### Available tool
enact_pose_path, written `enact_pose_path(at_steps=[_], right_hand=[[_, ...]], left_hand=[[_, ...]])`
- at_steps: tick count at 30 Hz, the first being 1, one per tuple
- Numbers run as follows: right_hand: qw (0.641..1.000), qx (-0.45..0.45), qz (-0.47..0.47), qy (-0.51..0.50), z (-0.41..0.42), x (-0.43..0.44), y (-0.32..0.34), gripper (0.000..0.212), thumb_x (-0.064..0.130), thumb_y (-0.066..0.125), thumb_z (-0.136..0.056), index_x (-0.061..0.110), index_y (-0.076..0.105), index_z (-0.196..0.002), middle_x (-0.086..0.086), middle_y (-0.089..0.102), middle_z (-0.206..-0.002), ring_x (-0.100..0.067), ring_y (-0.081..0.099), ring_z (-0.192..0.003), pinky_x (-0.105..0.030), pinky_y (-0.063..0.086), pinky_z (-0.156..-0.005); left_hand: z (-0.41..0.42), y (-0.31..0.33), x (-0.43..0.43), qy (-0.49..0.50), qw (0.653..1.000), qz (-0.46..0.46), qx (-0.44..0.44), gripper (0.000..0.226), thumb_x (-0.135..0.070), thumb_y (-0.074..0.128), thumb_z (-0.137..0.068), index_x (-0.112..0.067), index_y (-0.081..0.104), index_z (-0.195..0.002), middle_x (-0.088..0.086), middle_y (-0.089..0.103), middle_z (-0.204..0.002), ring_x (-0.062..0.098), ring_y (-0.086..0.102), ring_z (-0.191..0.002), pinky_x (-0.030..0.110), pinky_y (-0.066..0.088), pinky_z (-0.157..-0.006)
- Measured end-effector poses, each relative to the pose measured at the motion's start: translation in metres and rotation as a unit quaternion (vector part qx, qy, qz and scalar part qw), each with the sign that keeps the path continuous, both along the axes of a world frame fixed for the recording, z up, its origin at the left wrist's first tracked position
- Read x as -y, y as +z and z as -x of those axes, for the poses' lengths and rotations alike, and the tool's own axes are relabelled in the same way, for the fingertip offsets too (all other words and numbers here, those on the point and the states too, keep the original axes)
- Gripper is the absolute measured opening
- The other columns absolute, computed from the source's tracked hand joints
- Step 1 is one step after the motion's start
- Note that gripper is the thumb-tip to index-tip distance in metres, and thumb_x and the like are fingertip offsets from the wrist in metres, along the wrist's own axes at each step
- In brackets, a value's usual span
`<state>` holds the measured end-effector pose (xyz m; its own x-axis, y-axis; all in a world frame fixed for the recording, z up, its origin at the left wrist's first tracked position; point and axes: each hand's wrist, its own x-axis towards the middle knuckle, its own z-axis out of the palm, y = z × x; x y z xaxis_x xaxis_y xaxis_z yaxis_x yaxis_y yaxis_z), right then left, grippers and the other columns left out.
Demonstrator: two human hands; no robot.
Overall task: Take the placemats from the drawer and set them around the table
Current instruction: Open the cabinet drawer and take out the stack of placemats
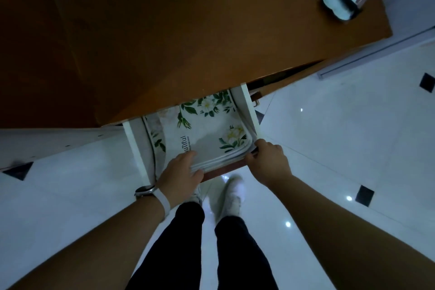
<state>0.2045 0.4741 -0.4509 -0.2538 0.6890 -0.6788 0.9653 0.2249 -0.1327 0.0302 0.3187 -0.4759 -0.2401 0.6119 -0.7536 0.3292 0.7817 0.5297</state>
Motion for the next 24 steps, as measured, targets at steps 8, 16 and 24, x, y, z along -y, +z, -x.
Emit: enact_pose_path(at_steps=[8,16,24], right_hand=[[1.000,-0.002,-0.007,-0.017,0.014,0.003,-0.011,0.043,0.040,0.048,-0.086,0.018,0.048,-0.123,-0.007,0.062,-0.114,-0.032,0.052,-0.109,-0.044,0.037,-0.096],[0.950,-0.210,0.061,-0.224,0.032,-0.007,-0.021,0.056,0.024,0.063,-0.088,0.016,0.035,-0.136,0.002,0.060,-0.102,-0.003,0.055,-0.073,-0.007,0.036,-0.050],[0.926,-0.217,0.066,-0.302,0.046,-0.008,-0.037,0.053,0.018,0.061,-0.089,0.012,0.034,-0.135,-0.001,0.054,-0.094,-0.018,0.053,-0.077,-0.024,0.040,-0.061]], left_hand=[[-0.018,-0.014,0.003,0.032,0.999,-0.001,-0.012,0.052,-0.035,0.058,-0.092,-0.017,0.045,-0.139,0.005,0.050,-0.136,0.023,0.047,-0.124,0.037,0.041,-0.103],[-0.034,-0.020,0.007,0.107,0.993,0.002,-0.057,0.053,-0.035,0.062,-0.090,-0.020,0.048,-0.138,0.001,0.050,-0.136,0.019,0.044,-0.126,0.029,0.035,-0.106],[-0.035,-0.030,0.012,0.155,0.986,0.012,-0.055,0.048,-0.040,0.063,-0.086,-0.021,0.055,-0.130,-0.003,0.053,-0.128,0.016,0.051,-0.118,0.034,0.040,-0.105]])
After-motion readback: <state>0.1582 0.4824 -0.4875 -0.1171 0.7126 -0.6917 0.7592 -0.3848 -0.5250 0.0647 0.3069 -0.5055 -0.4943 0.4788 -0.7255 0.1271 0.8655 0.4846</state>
